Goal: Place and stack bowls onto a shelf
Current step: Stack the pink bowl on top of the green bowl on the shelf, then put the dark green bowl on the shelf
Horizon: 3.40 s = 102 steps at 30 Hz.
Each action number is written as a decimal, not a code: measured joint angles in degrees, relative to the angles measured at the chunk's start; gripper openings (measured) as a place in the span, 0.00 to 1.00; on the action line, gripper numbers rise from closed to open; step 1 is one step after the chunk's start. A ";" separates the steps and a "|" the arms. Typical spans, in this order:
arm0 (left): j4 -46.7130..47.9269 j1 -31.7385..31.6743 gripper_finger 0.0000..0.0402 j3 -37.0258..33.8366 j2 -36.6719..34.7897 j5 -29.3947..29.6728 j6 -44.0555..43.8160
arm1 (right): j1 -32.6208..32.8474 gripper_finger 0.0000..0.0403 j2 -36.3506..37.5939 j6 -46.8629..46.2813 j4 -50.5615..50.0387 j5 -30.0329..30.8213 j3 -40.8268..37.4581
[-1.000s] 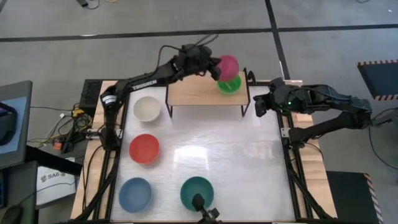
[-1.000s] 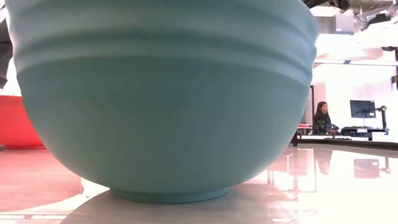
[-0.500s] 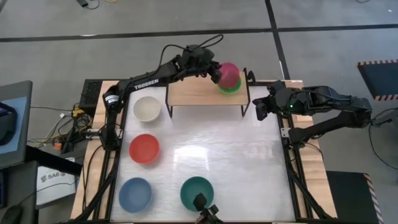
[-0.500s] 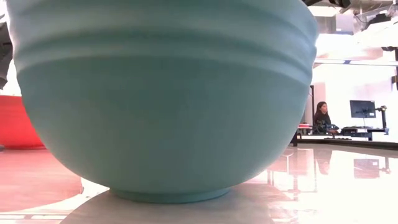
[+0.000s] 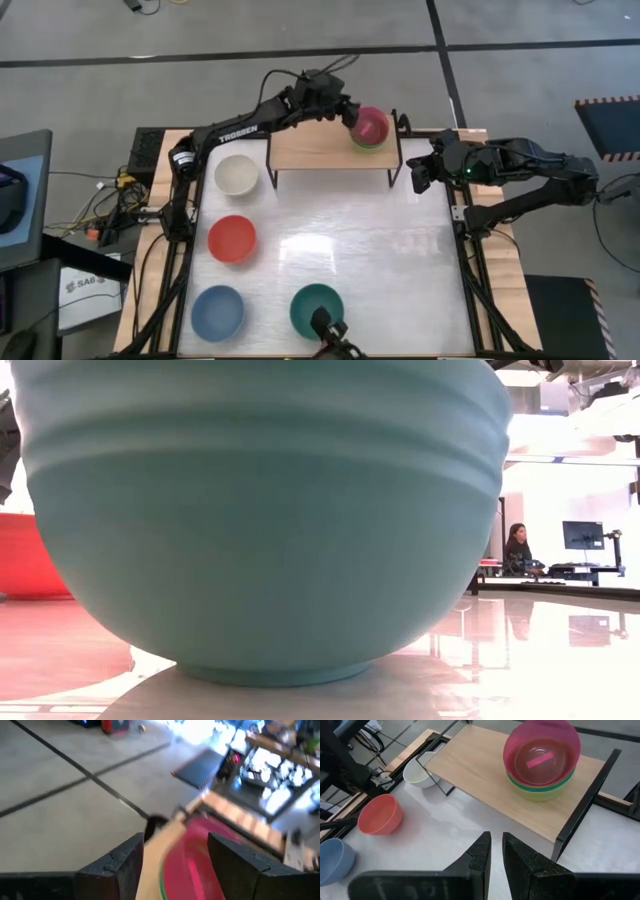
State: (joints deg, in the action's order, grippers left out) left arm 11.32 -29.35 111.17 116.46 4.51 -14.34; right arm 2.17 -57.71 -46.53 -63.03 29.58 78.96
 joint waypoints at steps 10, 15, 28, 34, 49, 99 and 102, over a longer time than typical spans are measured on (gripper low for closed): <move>2.54 -0.42 0.51 0.44 4.14 -0.86 -1.89 | -0.07 0.19 -0.02 0.03 0.02 0.07 0.00; 3.61 -0.35 0.51 0.40 4.34 -1.05 -1.56 | 0.19 0.19 0.10 -0.42 0.01 -1.03 0.00; 19.45 -0.92 0.51 10.33 -2.32 -0.17 8.08 | -1.62 0.19 -4.06 -1.66 0.18 0.46 0.04; 30.03 -2.75 0.51 10.45 -5.11 -0.07 9.41 | -5.92 0.22 -8.89 1.95 0.76 -1.69 0.04; 43.94 -2.67 0.51 1.21 -13.05 2.27 8.75 | -10.49 0.44 -14.73 8.97 0.90 -10.40 0.04; 29.58 10.63 0.51 -59.08 -58.59 8.17 -23.07 | -11.47 0.46 -33.31 27.62 25.79 -26.42 -1.09; 27.45 16.56 0.51 -59.06 -58.44 9.70 -25.35 | -9.60 0.46 -36.27 29.01 27.02 -29.60 -1.09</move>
State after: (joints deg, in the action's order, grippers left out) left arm 38.77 -12.79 52.11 58.02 14.21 -39.69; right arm -7.43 -93.99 -17.52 -36.01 -0.01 77.87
